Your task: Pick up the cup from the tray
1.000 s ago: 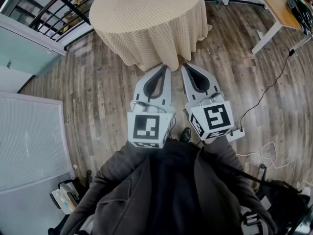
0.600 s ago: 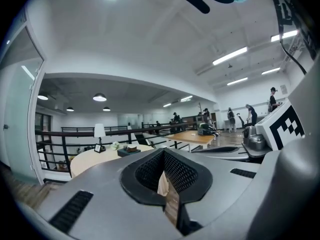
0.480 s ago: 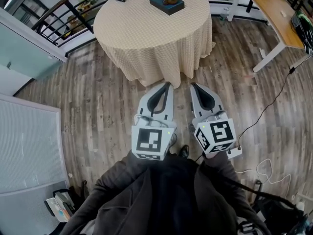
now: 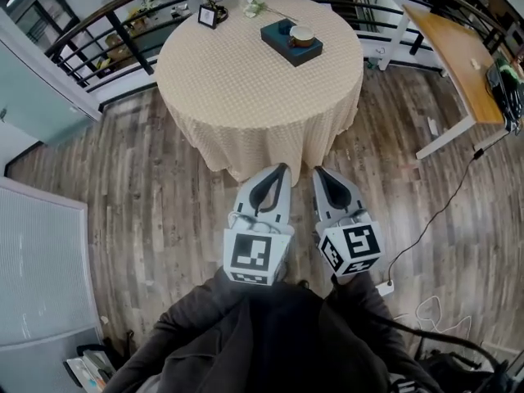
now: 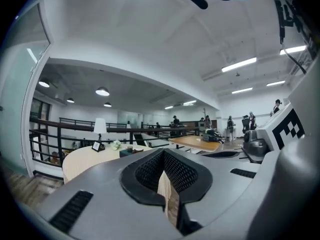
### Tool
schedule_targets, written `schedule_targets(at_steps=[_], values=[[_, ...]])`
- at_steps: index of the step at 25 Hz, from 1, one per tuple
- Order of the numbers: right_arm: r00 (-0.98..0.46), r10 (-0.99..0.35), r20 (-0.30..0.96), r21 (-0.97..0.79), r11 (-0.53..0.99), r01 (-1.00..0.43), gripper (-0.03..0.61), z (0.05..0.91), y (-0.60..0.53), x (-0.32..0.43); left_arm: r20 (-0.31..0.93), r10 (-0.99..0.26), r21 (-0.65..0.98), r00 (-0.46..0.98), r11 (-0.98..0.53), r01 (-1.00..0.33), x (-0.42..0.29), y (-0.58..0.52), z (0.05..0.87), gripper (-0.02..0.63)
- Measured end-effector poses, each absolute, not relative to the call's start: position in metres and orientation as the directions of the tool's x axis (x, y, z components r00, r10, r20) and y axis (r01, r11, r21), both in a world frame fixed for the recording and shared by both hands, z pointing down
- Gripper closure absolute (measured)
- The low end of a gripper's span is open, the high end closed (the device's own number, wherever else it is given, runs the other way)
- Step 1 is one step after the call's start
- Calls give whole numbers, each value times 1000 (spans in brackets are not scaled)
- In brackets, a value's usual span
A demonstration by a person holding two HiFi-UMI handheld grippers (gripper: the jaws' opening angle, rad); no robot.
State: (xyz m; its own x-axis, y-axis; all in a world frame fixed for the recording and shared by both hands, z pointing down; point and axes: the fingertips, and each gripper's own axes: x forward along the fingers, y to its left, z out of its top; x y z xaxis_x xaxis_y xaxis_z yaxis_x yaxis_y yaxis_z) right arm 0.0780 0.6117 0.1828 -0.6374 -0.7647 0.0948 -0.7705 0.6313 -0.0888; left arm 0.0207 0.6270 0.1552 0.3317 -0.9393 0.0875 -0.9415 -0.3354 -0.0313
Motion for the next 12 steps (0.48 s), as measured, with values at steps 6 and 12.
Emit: schedule_targets(at_steps=[6, 12], values=[[-620, -780, 80, -52, 618, -784, 575, 164, 569, 37, 45, -933, -24, 358, -359, -933, -18, 583, 138, 607], [-594, -801, 70, -30, 594, -804, 575, 150, 541, 21, 30, -918, -11, 396, -397, -918, -32, 553, 131, 607]])
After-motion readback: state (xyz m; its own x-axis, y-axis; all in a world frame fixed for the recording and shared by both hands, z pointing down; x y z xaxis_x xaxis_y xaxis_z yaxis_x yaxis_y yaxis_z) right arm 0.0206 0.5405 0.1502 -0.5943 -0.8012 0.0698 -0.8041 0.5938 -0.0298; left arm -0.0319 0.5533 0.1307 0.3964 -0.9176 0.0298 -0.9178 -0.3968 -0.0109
